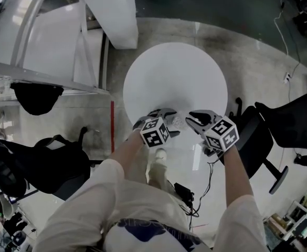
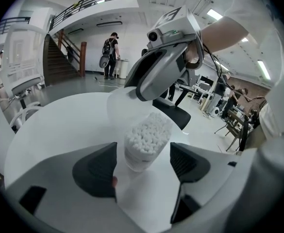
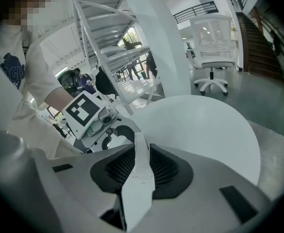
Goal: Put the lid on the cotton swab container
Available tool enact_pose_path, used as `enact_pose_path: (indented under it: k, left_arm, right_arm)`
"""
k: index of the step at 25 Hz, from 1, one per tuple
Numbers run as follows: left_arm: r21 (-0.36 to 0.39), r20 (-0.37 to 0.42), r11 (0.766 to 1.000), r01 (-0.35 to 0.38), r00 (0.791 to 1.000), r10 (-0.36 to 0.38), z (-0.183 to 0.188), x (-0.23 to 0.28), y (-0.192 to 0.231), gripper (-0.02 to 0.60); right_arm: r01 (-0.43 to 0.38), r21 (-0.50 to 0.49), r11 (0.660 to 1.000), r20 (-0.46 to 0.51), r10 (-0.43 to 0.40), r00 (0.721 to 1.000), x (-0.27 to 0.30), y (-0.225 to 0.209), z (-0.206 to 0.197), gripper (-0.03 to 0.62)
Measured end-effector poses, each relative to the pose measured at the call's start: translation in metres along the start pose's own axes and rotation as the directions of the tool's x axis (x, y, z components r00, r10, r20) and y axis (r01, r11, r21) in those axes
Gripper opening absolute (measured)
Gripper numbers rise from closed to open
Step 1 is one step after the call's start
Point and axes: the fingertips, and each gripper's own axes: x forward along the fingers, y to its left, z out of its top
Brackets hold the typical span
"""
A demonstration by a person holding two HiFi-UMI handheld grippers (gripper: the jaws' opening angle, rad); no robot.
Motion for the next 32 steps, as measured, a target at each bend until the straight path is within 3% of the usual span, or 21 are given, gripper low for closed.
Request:
enact_pose_path:
  k: [12,32]
  left_arm:
    - [0.011,-0.009,1.000,-0.008,1.000,0.008,0.001,0.005,-0.001,0.337]
    - [0.005,0.002,1.000,-0.022,1.000,0.022,0.005,0.007,-0.004,0.336]
  right_arm:
    - [-0.014,-0.042,0.999,0.037,0.015,0.999,-0.007,0.011,0.013,0.100]
    - [-0.073,-0.058,0.996,0.010,0.074,0.997,-0.010,0.032,0.009,0.064]
